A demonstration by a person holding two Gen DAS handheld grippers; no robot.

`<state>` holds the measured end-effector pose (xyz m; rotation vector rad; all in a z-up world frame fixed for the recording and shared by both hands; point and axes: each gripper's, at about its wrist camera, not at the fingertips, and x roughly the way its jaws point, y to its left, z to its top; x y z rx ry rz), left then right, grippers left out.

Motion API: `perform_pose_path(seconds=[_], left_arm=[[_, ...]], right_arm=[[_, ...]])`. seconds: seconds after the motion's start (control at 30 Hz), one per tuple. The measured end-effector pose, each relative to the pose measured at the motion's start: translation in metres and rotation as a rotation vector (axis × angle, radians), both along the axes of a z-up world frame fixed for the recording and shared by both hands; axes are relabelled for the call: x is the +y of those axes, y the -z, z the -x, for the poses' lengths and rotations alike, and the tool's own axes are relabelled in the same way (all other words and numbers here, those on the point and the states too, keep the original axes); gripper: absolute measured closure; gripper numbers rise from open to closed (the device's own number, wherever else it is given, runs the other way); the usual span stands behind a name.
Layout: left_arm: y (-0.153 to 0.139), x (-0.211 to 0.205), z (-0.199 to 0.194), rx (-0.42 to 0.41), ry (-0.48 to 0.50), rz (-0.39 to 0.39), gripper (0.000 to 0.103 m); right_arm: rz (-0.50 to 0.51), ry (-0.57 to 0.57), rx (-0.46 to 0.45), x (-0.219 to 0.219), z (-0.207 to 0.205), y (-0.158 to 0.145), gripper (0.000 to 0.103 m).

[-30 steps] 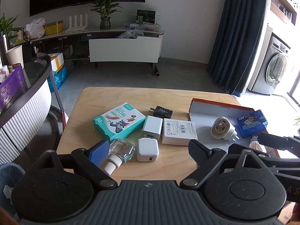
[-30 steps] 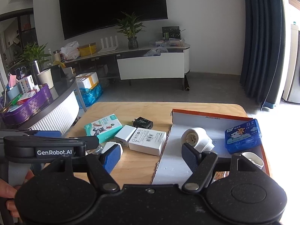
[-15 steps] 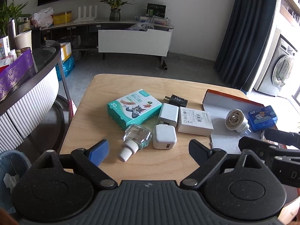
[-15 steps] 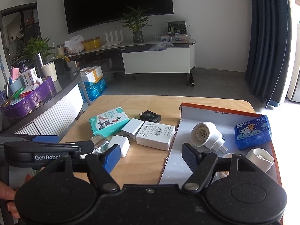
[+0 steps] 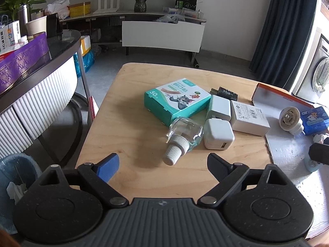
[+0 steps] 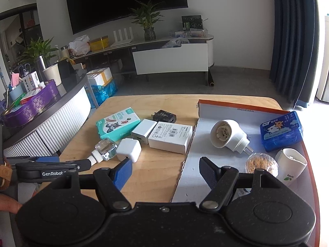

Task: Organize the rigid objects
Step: 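Grasp the clear glass diffuser bottle with left tool while right moves toward the white box, then grasp the white barcode box with right tool while left lifts the glass bottle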

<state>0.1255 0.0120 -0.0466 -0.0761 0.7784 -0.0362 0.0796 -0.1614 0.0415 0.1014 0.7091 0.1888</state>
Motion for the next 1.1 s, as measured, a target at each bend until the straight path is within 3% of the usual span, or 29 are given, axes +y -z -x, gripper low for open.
perform_pose_path(seconds=[0.47, 0.67, 0.77, 0.8, 1.1], left_arm=[[0.027, -0.014, -0.038, -0.048, 0.098, -0.073, 0.01], [0.03, -0.019, -0.038, -0.082, 0.131, -0.076, 0.023], [0.029, -0.023, -0.036, -0.105, 0.154, -0.078, 0.041], [0.029, -0.024, -0.035, -0.112, 0.165, -0.078, 0.052], [0.023, -0.024, -0.029, -0.117, 0.165, -0.049, 0.054]], right_arm=[[-0.005, 0.024, 0.018, -0.01, -0.005, 0.008, 0.017], [-0.004, 0.024, 0.031, -0.011, -0.01, 0.014, 0.017], [-0.004, 0.022, 0.037, -0.01, -0.012, 0.016, 0.018], [-0.004, 0.022, 0.038, -0.009, -0.012, 0.016, 0.018], [0.005, 0.013, 0.044, -0.004, -0.016, 0.017, 0.018]])
